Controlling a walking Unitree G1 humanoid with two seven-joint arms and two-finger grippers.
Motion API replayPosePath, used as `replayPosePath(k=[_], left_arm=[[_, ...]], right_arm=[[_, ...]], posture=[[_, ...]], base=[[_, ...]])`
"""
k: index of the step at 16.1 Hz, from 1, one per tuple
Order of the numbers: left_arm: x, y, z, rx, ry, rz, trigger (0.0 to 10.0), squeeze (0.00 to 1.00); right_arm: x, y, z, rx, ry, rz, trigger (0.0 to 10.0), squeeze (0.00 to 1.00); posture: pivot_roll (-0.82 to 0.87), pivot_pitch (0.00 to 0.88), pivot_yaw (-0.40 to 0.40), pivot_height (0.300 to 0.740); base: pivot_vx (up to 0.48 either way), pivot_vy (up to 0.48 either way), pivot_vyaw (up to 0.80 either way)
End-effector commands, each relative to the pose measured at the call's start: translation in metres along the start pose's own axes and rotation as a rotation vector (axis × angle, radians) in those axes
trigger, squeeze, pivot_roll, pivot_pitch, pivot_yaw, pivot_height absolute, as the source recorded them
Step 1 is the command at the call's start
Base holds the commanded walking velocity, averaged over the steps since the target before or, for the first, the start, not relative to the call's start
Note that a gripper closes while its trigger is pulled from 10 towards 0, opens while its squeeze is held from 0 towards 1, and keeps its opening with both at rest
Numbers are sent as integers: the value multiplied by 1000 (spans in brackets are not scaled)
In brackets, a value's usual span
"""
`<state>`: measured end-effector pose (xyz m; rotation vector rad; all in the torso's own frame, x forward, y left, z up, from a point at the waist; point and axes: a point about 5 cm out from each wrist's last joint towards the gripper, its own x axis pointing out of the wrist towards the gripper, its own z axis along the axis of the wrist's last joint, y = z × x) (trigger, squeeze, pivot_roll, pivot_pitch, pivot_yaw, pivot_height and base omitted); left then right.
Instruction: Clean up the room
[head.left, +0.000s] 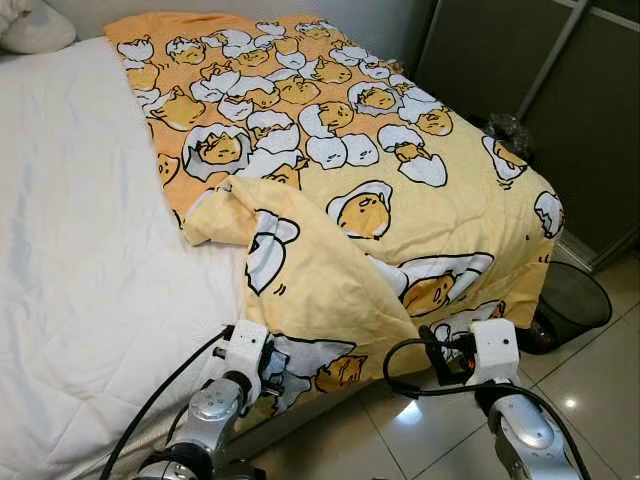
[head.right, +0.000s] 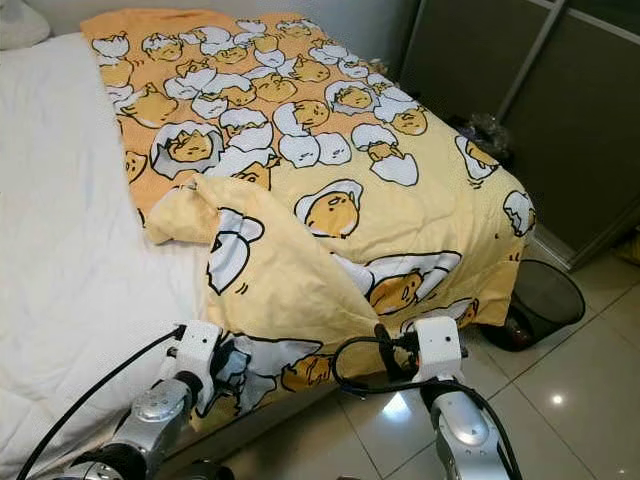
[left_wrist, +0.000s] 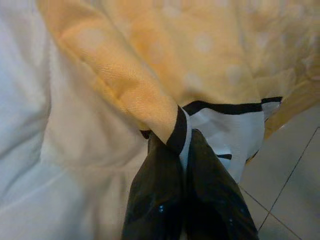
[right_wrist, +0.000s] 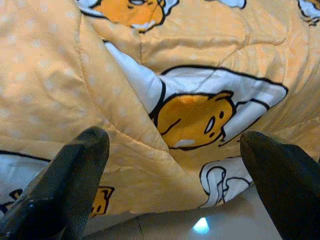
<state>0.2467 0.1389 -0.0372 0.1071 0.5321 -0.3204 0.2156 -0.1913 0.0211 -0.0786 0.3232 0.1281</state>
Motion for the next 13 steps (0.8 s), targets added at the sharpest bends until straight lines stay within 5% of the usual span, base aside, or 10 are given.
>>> replayPosePath(k=[1,2,3,13], left_arm=[[3,-8,5,29,-14,-36,0,0],[4,-10,6,39,-21,-43,941,0],[5,-14,8,47,-29,-56,10000,0],[2,-10,9,32,-57,-70,10000,0]], right_arm=[[-1,-4,-2,-8,5,-10,10000,0],[0,-4,-3,-8,6,-9,10000,0],[1,-3,-2,-6,5,-8,10000,0],[9,-3,0,-10,-3,4,10000,0]], posture=[[-60,0,-60,740],[-58,0,-62,740],[-56,0,-61,740],[-42,0,-66,740]], base=[[0,0,0],[0,0,0],[0,0,0],[-66,-25,0]])
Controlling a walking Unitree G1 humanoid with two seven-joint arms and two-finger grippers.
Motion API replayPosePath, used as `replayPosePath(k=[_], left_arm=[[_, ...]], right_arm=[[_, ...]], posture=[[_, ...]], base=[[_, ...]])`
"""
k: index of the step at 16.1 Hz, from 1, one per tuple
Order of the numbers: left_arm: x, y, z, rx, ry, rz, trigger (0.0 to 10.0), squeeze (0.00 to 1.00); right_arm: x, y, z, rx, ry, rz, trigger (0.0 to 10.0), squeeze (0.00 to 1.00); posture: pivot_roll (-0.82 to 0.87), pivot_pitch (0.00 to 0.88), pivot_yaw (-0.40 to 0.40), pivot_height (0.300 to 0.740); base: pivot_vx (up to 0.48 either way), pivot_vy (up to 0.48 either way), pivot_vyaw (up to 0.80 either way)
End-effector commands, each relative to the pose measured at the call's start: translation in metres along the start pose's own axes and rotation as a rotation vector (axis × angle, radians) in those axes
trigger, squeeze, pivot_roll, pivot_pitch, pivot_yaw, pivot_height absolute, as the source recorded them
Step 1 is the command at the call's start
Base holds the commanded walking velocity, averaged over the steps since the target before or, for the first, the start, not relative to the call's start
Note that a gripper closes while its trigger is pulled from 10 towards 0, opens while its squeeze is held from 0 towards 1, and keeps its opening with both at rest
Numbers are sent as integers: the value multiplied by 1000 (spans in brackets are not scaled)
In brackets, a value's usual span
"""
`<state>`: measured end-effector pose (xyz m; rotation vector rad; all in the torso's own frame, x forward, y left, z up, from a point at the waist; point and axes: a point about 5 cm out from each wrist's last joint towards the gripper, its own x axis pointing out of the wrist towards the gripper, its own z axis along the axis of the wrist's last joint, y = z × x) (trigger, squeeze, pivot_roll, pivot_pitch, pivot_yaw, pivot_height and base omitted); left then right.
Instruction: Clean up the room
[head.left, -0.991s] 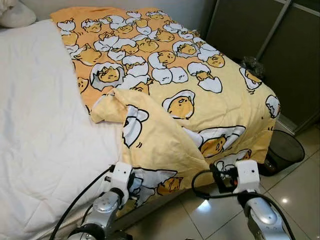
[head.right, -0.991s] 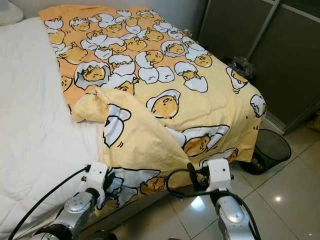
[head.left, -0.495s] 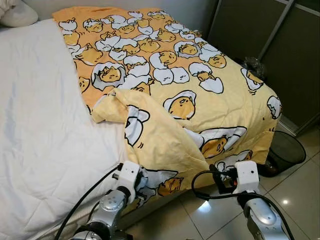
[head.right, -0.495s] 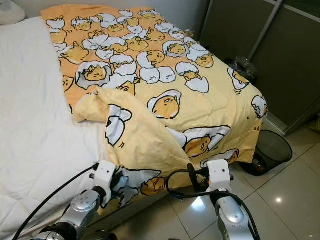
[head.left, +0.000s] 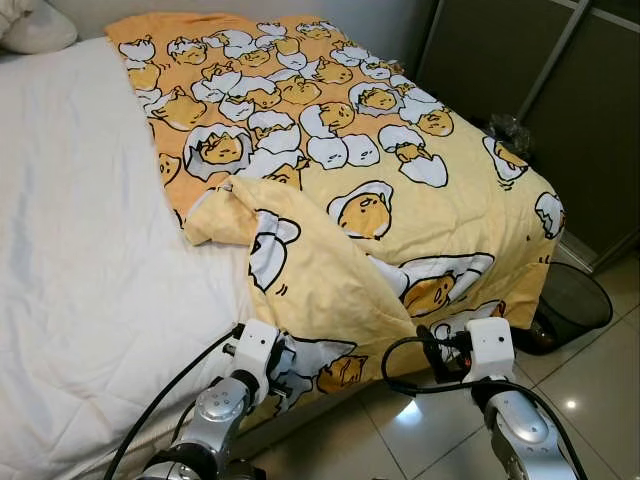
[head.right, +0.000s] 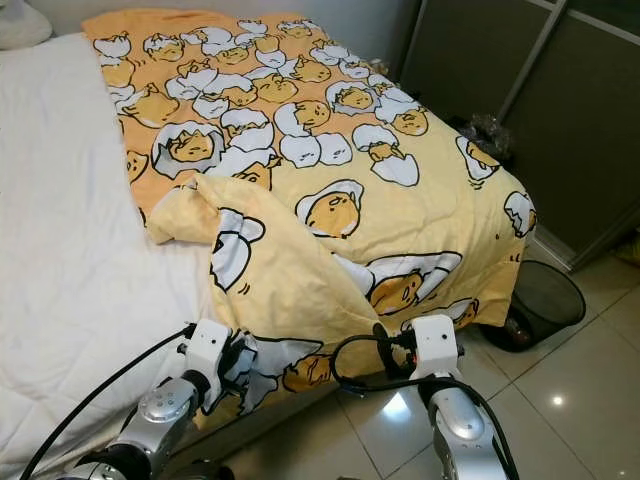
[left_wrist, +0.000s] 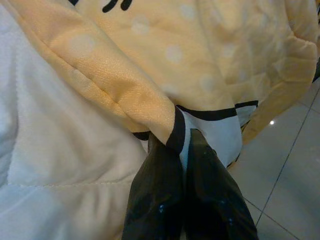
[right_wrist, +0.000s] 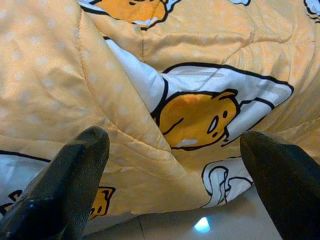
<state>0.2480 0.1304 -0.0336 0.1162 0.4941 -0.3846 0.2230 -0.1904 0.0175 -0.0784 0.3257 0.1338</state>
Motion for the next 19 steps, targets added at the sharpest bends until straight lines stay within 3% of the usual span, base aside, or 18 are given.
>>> replayPosePath(k=[1,6,8,9,10,12,13,14,16,18,19], left_arm=[[1,-3,3,-1,-21,-17,10000,0],[-4,-6,-5,-8,-11,-30,10000,0],[-4,-8,-6,24,-4,-36,10000,0],[-3,-15,-4,136,-12,-111,10000,0],[-2,-25,-6,187,7,-191,10000,0],[-3,-46,-16,266,84,-347,10000,0],[-4,-49,-18,267,103,-371,10000,0],[-5,-56,-22,262,135,-414,10000,0],[-4,-67,-23,174,149,-466,10000,0],[-8,-89,-23,-35,169,-657,10000,0],[-9,-94,-23,-70,174,-702,10000,0]], right_arm=[[1,-3,1,-10,-5,-1,10000,0],[-1,-4,-2,-17,6,6,10000,0],[-1,-5,-3,-19,8,8,10000,0],[-1,-4,-3,-21,10,10,10000,0],[-1,-4,-4,-22,13,13,10000,0],[-1,-3,-5,-25,20,20,10000,0],[0,-3,-5,-26,22,21,10000,0],[-1,-3,-5,-27,24,23,10000,0],[-2,-2,-6,-28,28,27,10000,0],[-4,-3,-9,-33,42,34,10000,0],[-5,-3,-10,-34,44,36,10000,0]], posture=[[-42,0,-66,740],[-42,0,-72,740],[-44,0,-77,740],[-44,0,-80,740],[-44,0,-80,740],[-46,0,-80,740],[-47,0,-79,740],[-51,0,-77,740],[-56,0,-77,740],[-57,0,-78,740],[-60,0,-79,740]], base=[[-412,-247,0],[-420,0,0],[0,0,0],[0,0,0],[0,0,0],[0,0,0],[0,0,0],[0,0,0],[0,0,0],[0,0,0],[0,0,0]])
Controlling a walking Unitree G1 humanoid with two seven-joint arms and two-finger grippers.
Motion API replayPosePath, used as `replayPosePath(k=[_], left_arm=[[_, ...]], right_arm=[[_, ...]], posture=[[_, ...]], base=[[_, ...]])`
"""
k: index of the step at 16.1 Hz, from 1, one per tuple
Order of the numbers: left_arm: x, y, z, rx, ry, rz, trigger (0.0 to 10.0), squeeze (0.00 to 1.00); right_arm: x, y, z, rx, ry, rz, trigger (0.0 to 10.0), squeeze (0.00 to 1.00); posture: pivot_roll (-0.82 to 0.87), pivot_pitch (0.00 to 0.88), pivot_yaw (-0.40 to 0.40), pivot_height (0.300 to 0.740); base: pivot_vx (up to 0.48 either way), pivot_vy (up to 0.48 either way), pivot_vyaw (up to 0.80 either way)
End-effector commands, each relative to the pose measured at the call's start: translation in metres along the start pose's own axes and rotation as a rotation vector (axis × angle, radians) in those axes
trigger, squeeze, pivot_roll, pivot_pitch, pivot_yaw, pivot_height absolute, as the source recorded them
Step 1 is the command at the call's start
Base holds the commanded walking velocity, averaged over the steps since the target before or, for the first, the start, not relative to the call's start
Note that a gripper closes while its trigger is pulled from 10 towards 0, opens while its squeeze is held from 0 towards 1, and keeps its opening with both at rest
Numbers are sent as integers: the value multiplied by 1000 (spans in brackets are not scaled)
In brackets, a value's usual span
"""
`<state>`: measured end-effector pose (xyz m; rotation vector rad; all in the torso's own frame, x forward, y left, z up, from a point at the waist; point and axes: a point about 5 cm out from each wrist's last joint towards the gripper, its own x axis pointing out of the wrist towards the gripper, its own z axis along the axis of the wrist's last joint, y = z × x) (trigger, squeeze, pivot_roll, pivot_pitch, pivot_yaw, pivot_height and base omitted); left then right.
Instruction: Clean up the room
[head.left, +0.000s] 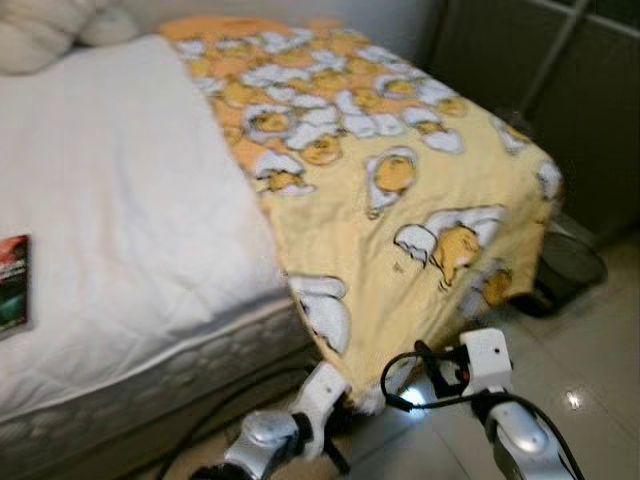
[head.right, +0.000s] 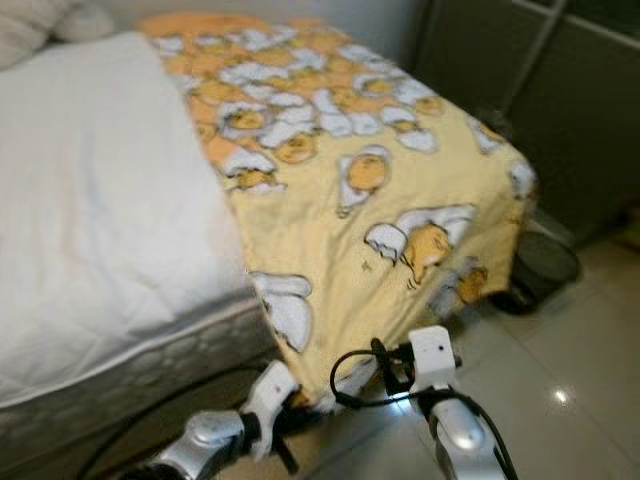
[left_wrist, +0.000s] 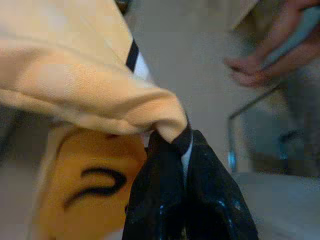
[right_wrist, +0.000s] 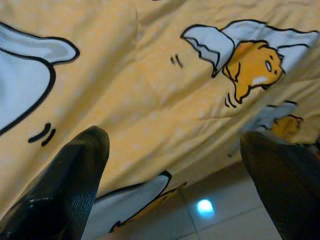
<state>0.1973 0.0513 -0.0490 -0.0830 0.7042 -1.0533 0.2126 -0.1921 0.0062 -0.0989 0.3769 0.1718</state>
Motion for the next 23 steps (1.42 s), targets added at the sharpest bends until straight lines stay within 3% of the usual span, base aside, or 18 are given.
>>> replayPosePath(k=[1,3,5,8,9,10,12,13,17,18,19,20,21,22,23], left_arm=[[4,-16,-6,-92,9,-170,10000,0],[4,-25,-13,-82,63,-252,10000,0],[3,-21,-12,-20,68,-219,10000,0],[2,-15,-5,-3,35,-162,10000,0],[1,-13,-4,6,28,-131,10000,671],[1,-11,-4,0,23,-113,10000,863],[-7,1,-1,-5,-3,-36,10000,875],[-13,13,3,-14,-22,43,10000,945],[-32,36,19,-44,-103,114,10000,886],[-42,45,23,-61,-106,125,10000,0],[-50,52,28,-24,-115,154,10000,0],[-67,69,42,45,-149,235,10000,0],[-84,88,66,115,-216,376,10000,0],[-101,105,103,132,-354,526,10000,0],[-106,107,120,126,-443,579,10000,0]], right_arm=[[1,-3,4,-13,-2,3,10000,0],[0,-4,2,-16,7,7,10000,0],[-1,-5,0,-19,16,11,10000,0],[1,-5,0,-23,22,17,10000,0],[2,-5,0,-25,23,20,10000,0],[3,-5,0,-26,24,22,10000,0],[6,-5,1,-25,19,21,10000,0],[8,-5,2,-24,16,18,10000,0],[16,-4,5,-19,6,13,10000,0],[20,-5,10,-17,-16,0,10000,0],[22,-6,14,-10,-32,-11,10000,0],[26,-9,25,17,-77,-38,10000,0],[31,-13,39,37,-129,-72,10000,0],[38,-15,62,52,-210,-92,10000,0],[41,-15,72,59,-251,-94,10000,0]], posture=[[-66,0,-78,740],[-68,0,-80,740],[-66,0,-80,740],[-63,0,-80,740],[-60,0,-79,740],[-60,0,-77,740],[-49,0,-74,740],[-44,0,-69,740],[-20,0,-57,740],[-15,0,-47,740],[-12,0,-46,740],[4,0,-49,740],[18,0,-52,740],[37,0,-58,740],[40,0,-58,740]], base=[[0,0,0],[0,0,0],[0,0,0],[0,0,0],[0,0,0],[0,0,0],[0,0,0],[0,0,0],[0,0,0],[0,0,0],[0,0,0],[0,0,0],[0,0,0],[0,0,0],[0,0,419]])
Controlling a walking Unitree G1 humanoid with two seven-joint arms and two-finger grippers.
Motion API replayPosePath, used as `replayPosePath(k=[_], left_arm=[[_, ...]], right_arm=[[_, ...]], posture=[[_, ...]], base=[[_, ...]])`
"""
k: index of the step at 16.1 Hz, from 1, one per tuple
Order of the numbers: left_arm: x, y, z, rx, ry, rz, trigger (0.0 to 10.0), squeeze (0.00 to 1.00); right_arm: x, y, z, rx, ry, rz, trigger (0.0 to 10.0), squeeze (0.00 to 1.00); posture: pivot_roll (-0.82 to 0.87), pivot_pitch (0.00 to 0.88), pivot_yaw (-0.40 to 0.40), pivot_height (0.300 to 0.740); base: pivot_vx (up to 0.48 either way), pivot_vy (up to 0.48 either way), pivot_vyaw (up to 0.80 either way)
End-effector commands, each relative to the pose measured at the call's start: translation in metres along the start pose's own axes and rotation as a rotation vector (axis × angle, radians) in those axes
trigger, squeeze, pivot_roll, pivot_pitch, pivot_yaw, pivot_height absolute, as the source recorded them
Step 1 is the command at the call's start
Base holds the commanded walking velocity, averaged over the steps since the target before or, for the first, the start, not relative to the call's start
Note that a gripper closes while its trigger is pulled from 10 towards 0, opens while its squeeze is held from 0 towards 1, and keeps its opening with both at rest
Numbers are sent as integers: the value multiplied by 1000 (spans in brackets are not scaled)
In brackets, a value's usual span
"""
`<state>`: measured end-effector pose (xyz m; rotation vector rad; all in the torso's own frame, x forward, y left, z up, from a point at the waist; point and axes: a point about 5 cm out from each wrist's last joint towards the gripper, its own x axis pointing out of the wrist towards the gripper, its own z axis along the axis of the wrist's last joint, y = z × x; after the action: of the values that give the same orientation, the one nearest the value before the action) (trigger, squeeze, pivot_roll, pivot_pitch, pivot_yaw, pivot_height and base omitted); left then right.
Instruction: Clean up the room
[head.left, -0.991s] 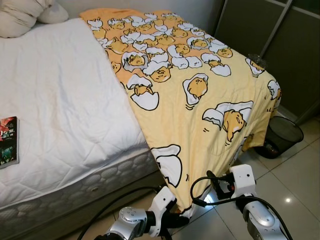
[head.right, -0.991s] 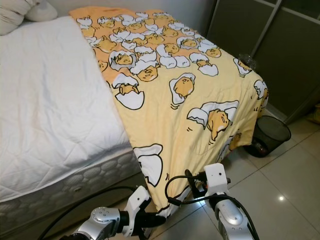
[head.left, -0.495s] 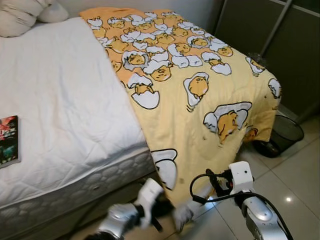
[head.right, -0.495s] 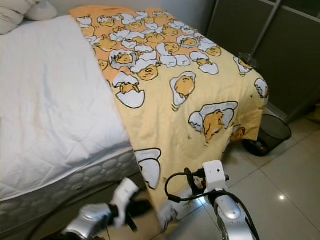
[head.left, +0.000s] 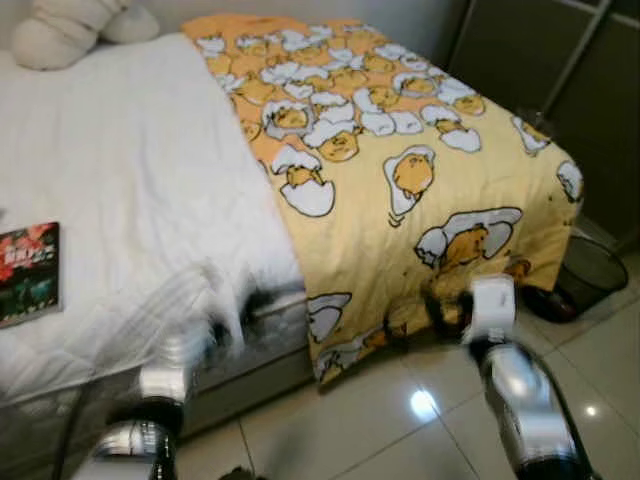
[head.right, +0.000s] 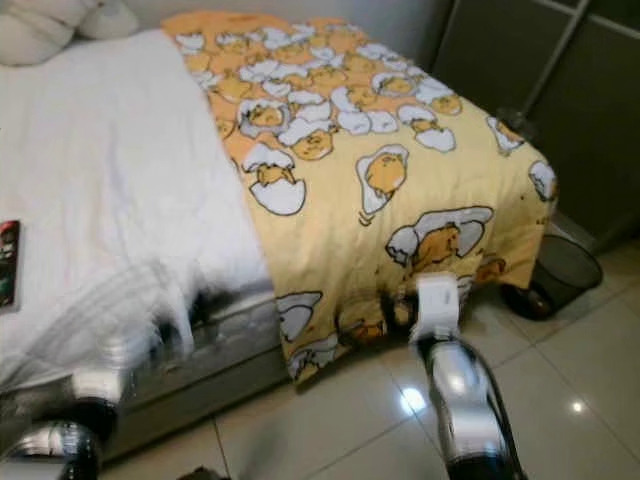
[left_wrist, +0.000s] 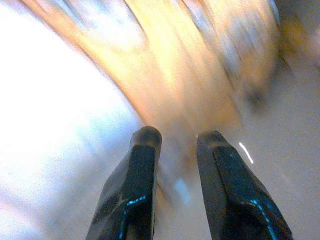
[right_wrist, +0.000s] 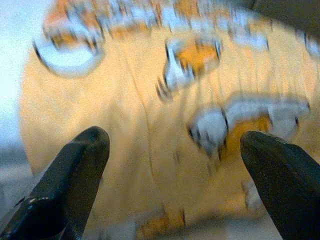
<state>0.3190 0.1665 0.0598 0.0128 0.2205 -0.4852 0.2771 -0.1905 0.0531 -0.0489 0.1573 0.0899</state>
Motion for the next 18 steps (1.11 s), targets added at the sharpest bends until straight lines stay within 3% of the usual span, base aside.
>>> replayPosePath(k=[1,2,5,6,8,12,13,14,16,18], left_arm=[[5,-2,17,-41,-103,76,10000,0],[5,5,32,-50,-188,257,10000,1000],[2,4,23,-19,-173,398,10000,1000],[2,-2,20,31,-138,485,10000,1000],[6,-11,24,102,-128,480,10000,1000],[16,-21,25,72,-118,435,10000,1000],[15,-20,27,41,-149,439,10000,1000],[11,-18,29,64,-168,467,10000,1000],[11,-20,25,117,-131,462,10000,1000],[11,-21,21,119,-114,454,10000,1000]], right_arm=[[7,-1,20,16,-89,-23,10000,0],[19,4,34,35,-133,-22,10000,0],[26,10,37,46,-144,-21,10000,0],[25,10,35,63,-142,-31,10000,0],[23,9,29,56,-126,-23,10000,0],[19,9,19,59,-105,-41,10000,0],[17,9,15,57,-95,-36,10000,0],[15,9,12,61,-88,-31,10000,0],[13,7,11,58,-91,-36,10000,0],[14,8,10,68,-91,-35,10000,0]], posture=[[43,0,-55,740],[39,0,-44,740],[37,0,-35,740],[42,0,-35,740],[51,0,-36,740],[47,0,-34,740],[61,0,-40,740],[65,0,-40,740],[69,0,-36,740],[71,0,-33,740]], base=[[0,0,525],[0,-480,488],[0,-480,488],[0,-480,488],[0,-472,475],[0,-378,452],[0,0,475],[0,0,475],[0,0,478],[0,0,475]])
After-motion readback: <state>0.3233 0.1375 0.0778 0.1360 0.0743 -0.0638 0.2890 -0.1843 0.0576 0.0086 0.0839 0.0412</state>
